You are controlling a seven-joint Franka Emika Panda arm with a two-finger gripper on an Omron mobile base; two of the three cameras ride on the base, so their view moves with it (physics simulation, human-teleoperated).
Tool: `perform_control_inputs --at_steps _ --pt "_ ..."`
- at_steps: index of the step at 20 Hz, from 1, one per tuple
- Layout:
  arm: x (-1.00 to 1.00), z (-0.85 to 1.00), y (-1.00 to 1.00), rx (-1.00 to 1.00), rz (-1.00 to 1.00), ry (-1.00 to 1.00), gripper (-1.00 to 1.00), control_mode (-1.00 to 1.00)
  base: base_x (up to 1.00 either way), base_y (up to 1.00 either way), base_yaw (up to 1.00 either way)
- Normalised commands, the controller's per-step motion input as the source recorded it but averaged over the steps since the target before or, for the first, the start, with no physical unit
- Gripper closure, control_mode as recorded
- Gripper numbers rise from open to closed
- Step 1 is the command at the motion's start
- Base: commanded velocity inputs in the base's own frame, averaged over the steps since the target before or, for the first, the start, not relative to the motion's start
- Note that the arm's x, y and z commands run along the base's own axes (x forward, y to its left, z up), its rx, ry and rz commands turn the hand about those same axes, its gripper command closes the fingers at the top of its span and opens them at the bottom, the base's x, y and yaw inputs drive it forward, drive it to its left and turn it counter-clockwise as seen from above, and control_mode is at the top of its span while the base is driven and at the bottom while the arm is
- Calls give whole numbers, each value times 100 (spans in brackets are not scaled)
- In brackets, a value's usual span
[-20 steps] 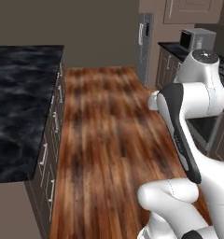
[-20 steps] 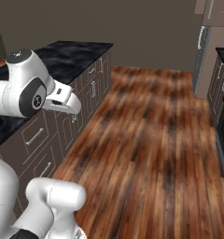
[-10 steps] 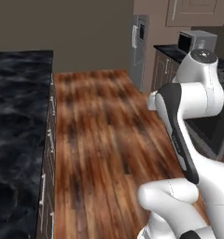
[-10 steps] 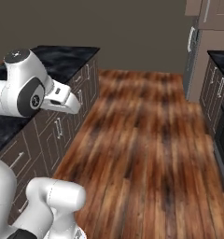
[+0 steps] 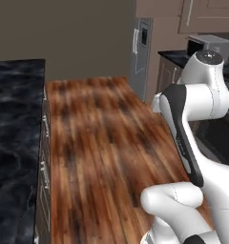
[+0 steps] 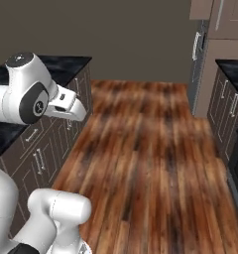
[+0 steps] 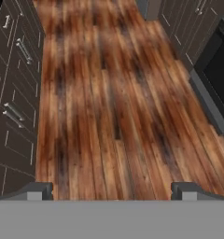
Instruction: There is a tray on the dining counter. Grab the cup, mug, and pitcher and place them on the tray. The pitcher may be placed next to the tray if it cannot fit the tray.
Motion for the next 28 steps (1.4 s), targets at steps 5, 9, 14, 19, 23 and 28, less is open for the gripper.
perform_control_inputs --at_steps 5,9,14,19,23,28 --pt "0 0 0 0 0 0 -100 100 100 0 -6" --pt "0 0 0 0 0 0 -100 100 100 20 -10" --pt "0 0 0 0 0 0 -100 100 98 12 -11" --pt "0 0 0 0 0 0 -100 100 98 12 -15" --pt "0 0 0 0 0 0 -100 100 98 18 -20" --pt "0 0 0 0 0 0 -100 100 87 12 -30"
